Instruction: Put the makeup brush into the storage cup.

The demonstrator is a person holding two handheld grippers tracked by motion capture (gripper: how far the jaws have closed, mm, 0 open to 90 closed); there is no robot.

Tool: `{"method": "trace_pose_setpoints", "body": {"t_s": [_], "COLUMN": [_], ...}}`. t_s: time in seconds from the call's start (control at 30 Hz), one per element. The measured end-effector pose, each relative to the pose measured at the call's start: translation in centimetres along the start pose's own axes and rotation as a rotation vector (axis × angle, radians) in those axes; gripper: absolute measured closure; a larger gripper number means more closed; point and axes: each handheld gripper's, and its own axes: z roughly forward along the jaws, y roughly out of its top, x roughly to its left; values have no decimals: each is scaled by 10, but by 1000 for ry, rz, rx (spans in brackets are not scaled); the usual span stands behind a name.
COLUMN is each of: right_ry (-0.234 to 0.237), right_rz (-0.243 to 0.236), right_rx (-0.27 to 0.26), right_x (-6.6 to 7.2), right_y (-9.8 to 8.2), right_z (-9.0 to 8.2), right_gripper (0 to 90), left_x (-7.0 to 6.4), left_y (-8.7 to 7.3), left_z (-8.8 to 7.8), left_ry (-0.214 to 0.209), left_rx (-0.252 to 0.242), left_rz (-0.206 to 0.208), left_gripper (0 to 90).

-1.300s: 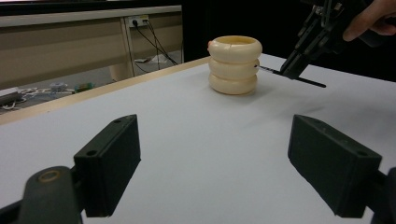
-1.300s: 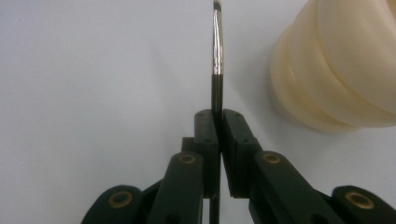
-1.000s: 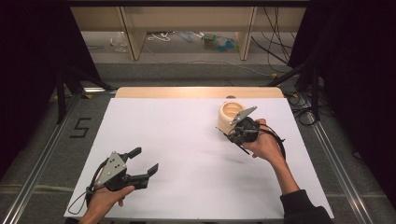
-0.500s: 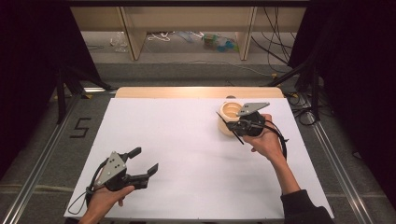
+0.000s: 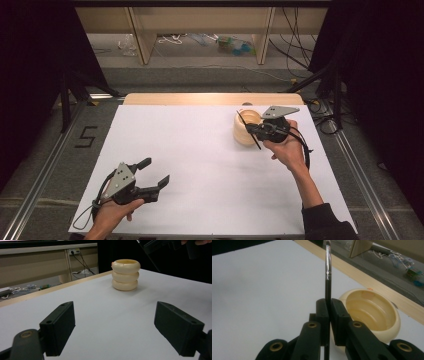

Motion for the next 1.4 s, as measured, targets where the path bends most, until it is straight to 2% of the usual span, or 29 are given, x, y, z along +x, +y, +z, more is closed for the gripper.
{"method": "trace_pose_setpoints", "body": {"t_s": [0.4,0.67,0.93,0.97,1.07,1.2,1.4], "right_ry": [-33,-26,-44,-44,-48,-56,-70], "right_rz": [40,58,74,74,77,78,80], "right_rx": [-58,-97,-159,-179,-187,-187,-210], "right_x": [-7,-10,-15,-15,-16,-18,-21], "right_y": [-1,0,-1,-1,-1,0,1], "right_z": [-7,-12,-15,-14,-13,-12,-11], "right_gripper": [853,853,853,853,853,853,853], "left_x": [0,0,1,0,1,1,0], "left_y": [0,0,0,0,0,0,-1], "left_z": [0,0,0,0,0,-1,-1], "left_ry": [0,0,5,3,3,9,6], "left_rx": [-1,1,-1,1,1,-5,4], "left_rz": [4,1,2,1,7,-8,4], "left_gripper": [168,168,168,168,168,168,168]}}
